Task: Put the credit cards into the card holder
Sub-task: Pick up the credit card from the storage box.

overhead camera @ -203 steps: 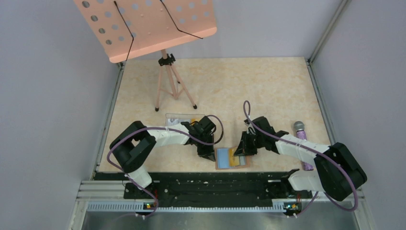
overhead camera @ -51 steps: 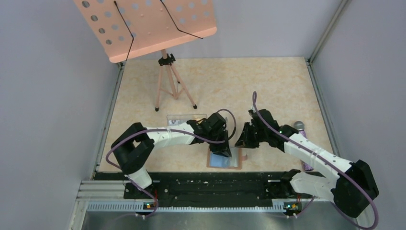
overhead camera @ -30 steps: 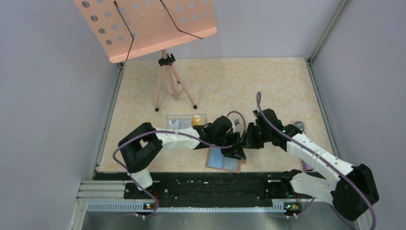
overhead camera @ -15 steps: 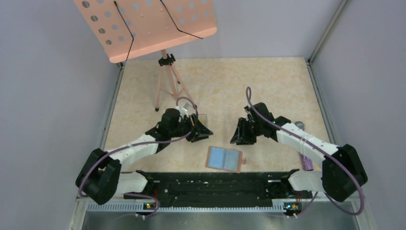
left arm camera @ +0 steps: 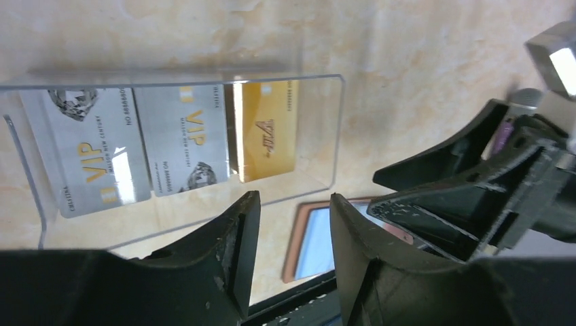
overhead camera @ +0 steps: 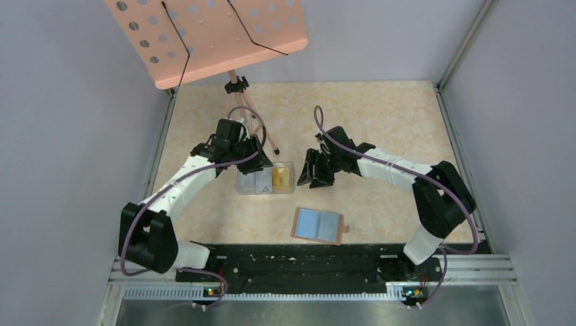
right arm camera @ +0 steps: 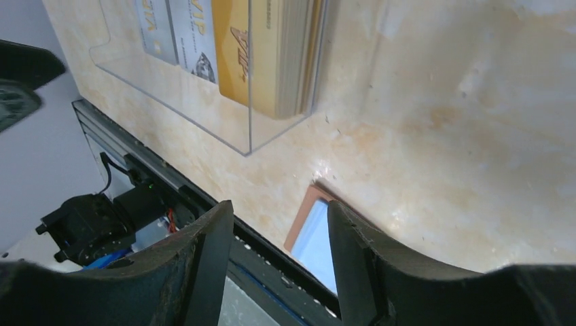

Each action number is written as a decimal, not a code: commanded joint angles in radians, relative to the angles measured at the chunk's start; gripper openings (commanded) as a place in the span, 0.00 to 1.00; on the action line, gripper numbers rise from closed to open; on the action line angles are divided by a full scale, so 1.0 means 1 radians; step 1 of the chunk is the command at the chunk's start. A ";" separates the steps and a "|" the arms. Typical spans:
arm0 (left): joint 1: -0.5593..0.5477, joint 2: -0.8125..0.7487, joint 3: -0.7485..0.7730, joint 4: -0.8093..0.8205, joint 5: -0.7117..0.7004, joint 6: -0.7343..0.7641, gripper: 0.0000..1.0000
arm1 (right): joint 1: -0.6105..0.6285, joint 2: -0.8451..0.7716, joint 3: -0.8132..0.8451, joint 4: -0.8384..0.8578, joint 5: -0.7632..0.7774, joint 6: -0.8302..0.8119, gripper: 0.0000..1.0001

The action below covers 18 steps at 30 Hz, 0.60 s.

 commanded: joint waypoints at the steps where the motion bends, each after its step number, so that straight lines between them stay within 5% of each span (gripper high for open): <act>1: 0.008 0.141 0.084 -0.161 -0.029 0.143 0.46 | 0.019 0.092 0.109 0.057 -0.033 0.008 0.54; 18: 0.001 0.404 0.122 -0.050 0.077 0.164 0.35 | 0.042 0.259 0.211 0.095 -0.068 0.037 0.27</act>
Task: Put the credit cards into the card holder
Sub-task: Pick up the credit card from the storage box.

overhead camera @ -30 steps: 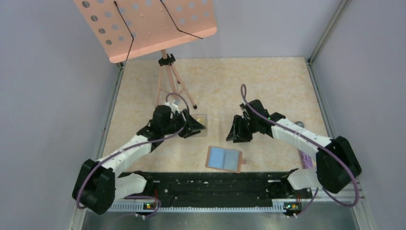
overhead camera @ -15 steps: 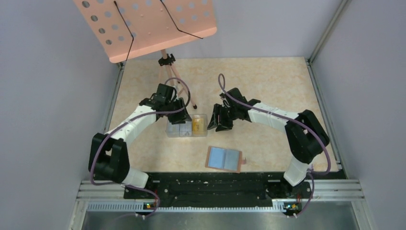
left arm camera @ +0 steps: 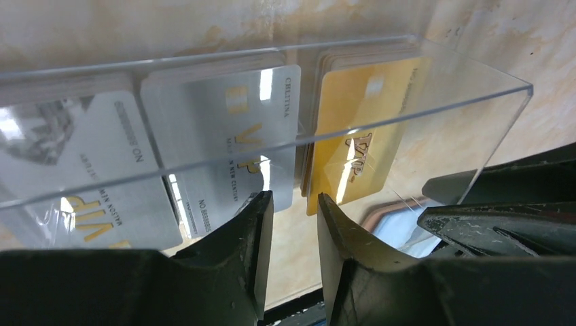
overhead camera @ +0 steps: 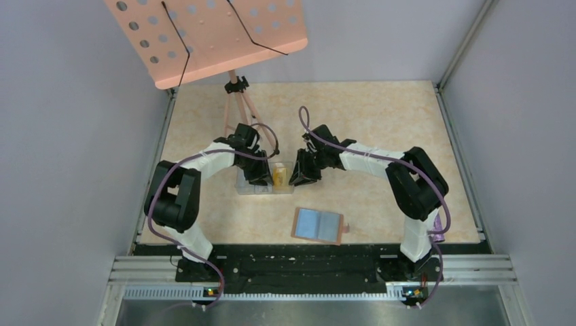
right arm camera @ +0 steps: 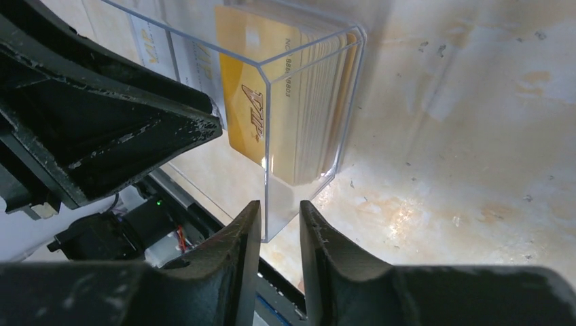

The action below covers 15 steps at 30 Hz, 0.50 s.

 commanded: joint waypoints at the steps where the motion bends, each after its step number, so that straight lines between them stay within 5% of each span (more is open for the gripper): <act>1: -0.003 0.032 0.040 0.052 0.038 0.017 0.35 | 0.014 0.011 0.042 0.026 -0.017 0.004 0.24; 6: -0.019 0.069 0.059 0.063 0.051 0.017 0.33 | 0.017 0.010 0.038 0.024 -0.024 0.005 0.14; 10: -0.033 0.083 0.076 0.066 0.061 0.014 0.14 | 0.018 0.007 0.039 0.024 -0.030 0.007 0.00; 15: -0.045 0.087 0.086 0.068 0.075 0.015 0.00 | 0.025 -0.004 0.038 0.014 -0.033 0.003 0.00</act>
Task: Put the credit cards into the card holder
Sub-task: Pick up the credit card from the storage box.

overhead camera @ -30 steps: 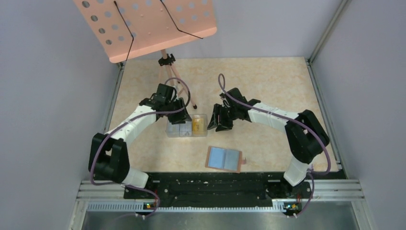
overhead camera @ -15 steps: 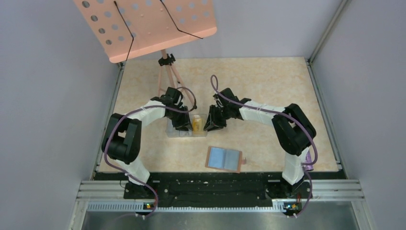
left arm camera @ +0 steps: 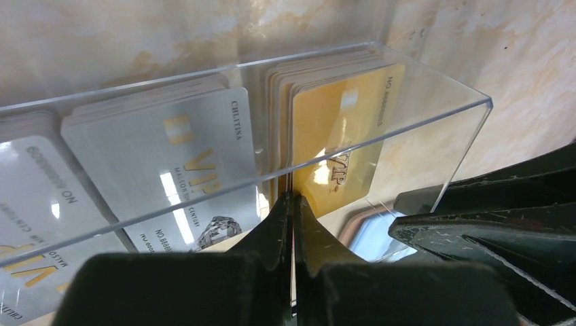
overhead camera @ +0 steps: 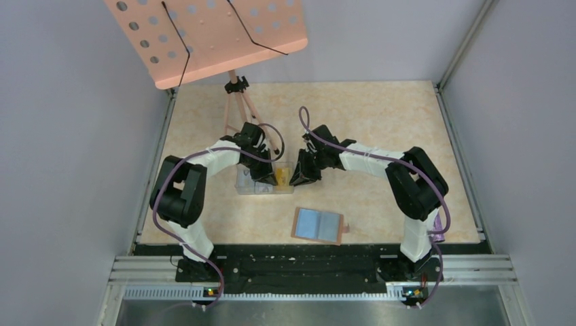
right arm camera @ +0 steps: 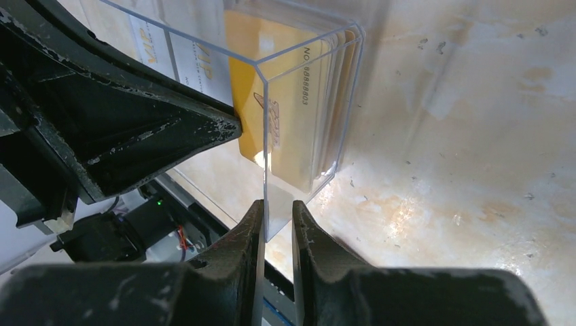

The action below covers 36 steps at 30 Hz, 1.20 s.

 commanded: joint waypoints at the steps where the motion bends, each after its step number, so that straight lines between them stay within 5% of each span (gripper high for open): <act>1: -0.016 0.012 0.043 0.041 0.021 0.015 0.00 | 0.021 -0.016 0.038 0.014 -0.027 -0.005 0.00; 13: -0.062 -0.025 0.063 -0.011 -0.068 0.013 0.00 | 0.031 -0.066 0.007 -0.018 -0.013 -0.011 0.00; 21: -0.069 0.005 0.114 -0.059 -0.086 0.051 0.22 | 0.032 -0.068 0.002 -0.019 -0.015 -0.012 0.00; 36: -0.122 0.069 0.231 -0.187 -0.181 0.122 0.21 | 0.032 -0.064 -0.001 -0.019 -0.021 -0.015 0.00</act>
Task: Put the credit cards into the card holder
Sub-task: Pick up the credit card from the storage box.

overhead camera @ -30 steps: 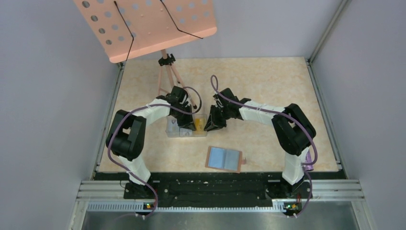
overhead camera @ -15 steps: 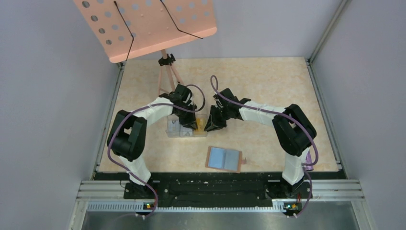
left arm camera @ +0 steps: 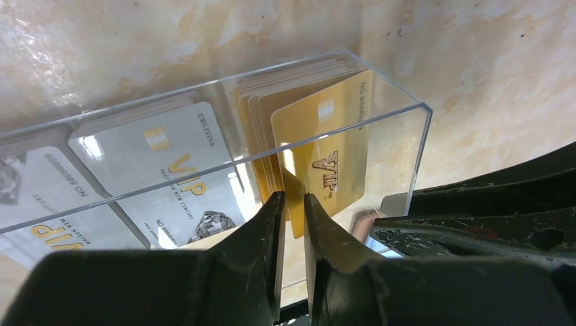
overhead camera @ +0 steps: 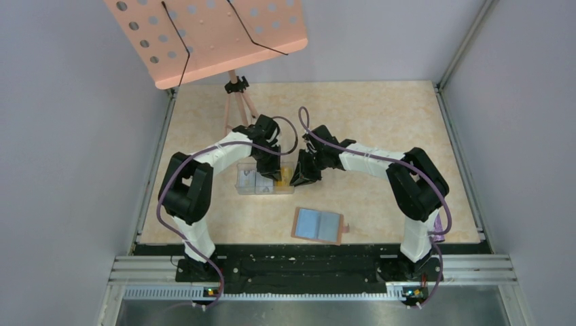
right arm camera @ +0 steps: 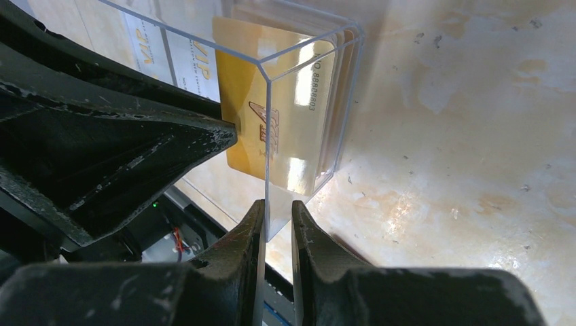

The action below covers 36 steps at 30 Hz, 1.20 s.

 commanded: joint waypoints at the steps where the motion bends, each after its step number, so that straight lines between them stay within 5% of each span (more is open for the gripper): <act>1: -0.027 0.026 0.060 -0.039 -0.041 0.046 0.22 | 0.024 -0.054 -0.004 0.000 -0.044 -0.012 0.00; 10: -0.063 0.055 0.116 -0.083 -0.060 0.074 0.21 | 0.024 -0.055 -0.010 0.001 -0.043 -0.012 0.00; 32: -0.018 -0.040 0.027 0.081 0.184 -0.035 0.18 | 0.024 -0.057 -0.010 -0.020 -0.033 -0.025 0.00; 36: -0.016 -0.022 0.024 0.069 0.168 -0.029 0.12 | 0.024 -0.060 -0.011 -0.023 -0.033 -0.027 0.00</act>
